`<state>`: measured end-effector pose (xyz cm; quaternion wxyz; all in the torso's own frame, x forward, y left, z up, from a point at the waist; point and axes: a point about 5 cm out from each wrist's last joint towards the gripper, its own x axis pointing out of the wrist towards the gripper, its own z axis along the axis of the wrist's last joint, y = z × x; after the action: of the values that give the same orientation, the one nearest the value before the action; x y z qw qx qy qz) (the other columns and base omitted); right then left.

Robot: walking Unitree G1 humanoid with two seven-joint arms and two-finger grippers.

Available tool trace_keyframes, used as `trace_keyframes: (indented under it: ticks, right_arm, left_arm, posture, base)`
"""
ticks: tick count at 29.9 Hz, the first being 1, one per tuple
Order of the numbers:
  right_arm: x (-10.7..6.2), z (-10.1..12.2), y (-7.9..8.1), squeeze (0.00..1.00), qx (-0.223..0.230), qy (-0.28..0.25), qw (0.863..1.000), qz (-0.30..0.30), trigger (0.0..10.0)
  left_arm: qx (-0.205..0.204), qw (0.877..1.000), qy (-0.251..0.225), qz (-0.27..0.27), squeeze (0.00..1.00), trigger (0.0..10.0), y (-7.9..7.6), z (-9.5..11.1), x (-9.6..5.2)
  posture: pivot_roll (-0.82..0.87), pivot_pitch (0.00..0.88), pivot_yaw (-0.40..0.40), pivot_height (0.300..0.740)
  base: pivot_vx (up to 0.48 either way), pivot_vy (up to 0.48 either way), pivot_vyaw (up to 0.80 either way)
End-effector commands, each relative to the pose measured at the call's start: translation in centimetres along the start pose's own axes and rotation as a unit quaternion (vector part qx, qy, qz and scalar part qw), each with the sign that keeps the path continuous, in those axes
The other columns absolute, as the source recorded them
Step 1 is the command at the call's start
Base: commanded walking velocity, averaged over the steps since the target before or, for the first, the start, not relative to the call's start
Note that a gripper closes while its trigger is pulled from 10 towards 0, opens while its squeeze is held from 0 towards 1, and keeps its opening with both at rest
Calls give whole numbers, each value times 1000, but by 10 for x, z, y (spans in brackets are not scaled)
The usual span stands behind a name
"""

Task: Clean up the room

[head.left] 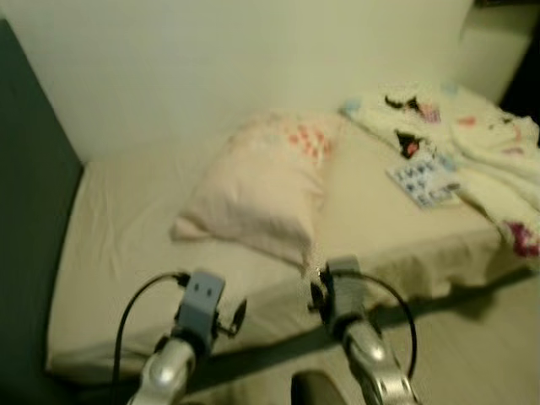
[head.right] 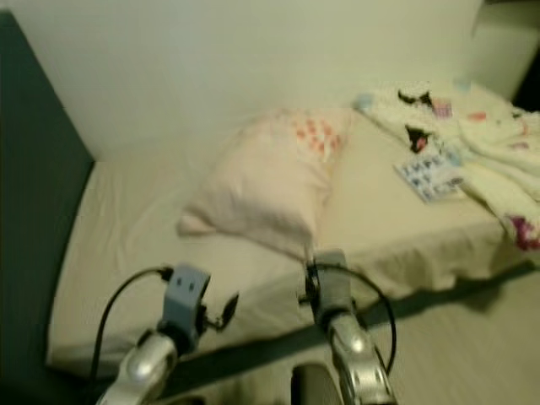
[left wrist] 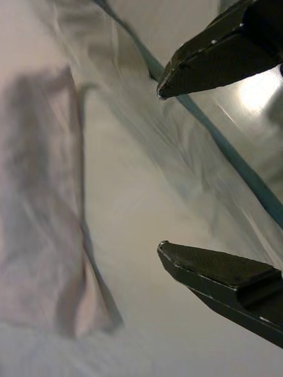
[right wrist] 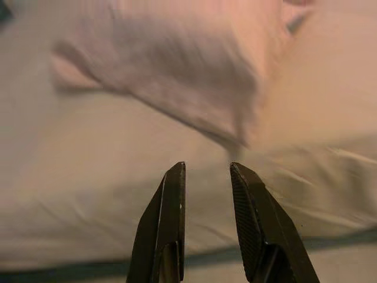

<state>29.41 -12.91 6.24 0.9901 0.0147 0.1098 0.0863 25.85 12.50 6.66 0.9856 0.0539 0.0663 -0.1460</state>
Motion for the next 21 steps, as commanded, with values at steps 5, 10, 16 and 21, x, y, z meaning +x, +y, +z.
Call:
trace_keyframes:
  ticks: [5,10,16,21]
  right_arm:
    - [2,7,2,0,4,-23,1000,4,10000]
    - [2,5,4,0,-9,-19,1000,5,10000]
    - [0,3,5,0,-10,-17,1000,6,10000]
    - [0,4,4,0,-10,-20,1000,6,10000]
  left_arm:
    - [6,1000,-2,-1,0,10000,4,1,-2]
    - [15,1000,4,6,0,10000,5,-1,-1]
    - [15,1000,10,9,0,10000,4,-2,-2]
    - [15,1000,8,9,0,10000,4,-3,-3]
  posture:
    - [-39,81,35,611]
    - [-39,84,34,611]
    - [-38,87,32,611]
    - [-35,87,29,611]
  base:
    - [0,0,0]
    - [0,0,0]
    - [0,0,0]
    - [0,0,0]
